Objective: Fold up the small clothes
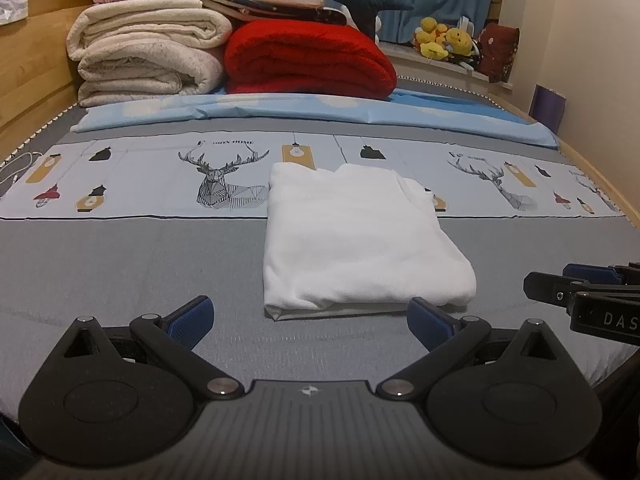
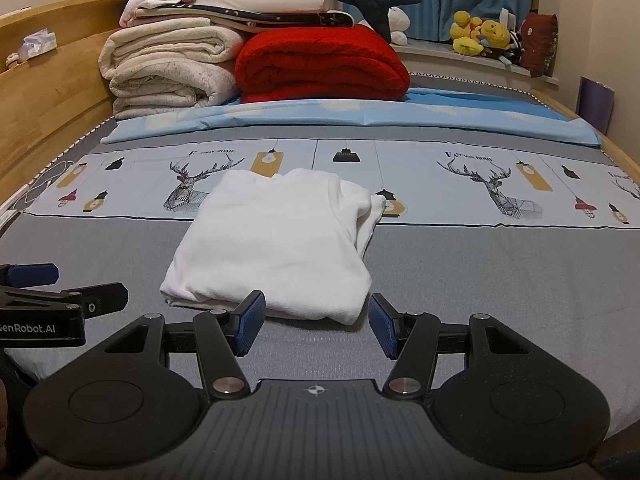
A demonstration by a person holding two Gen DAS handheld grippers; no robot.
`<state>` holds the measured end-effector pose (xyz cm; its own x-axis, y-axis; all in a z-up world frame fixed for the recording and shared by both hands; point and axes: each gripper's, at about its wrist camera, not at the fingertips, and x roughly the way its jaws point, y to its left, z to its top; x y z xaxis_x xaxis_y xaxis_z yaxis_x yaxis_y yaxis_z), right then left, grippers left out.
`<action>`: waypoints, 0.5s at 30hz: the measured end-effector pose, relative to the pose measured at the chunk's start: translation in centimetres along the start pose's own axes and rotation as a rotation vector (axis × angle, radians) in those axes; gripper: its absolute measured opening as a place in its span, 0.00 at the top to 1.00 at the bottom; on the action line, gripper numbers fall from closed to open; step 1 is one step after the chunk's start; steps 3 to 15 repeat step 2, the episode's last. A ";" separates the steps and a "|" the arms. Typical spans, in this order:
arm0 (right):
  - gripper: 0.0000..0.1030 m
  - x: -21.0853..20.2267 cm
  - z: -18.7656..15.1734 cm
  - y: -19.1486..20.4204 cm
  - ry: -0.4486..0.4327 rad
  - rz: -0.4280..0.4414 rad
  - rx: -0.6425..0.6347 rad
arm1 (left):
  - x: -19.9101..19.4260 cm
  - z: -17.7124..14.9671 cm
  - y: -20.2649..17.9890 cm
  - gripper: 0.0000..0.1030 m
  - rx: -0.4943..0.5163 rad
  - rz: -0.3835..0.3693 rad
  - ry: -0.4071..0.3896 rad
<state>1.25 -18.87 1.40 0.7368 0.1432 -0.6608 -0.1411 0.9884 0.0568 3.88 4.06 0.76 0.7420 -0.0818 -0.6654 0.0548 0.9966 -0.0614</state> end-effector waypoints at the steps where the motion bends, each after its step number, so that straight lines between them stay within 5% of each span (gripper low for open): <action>1: 0.43 0.0 -0.1 0.1 0.000 0.000 0.000 | 0.0 0.0 0.0 0.00 0.000 0.001 0.000; 15: 0.43 0.0 -0.1 0.0 0.001 0.000 0.000 | 0.0 0.0 0.0 0.00 0.000 0.001 0.001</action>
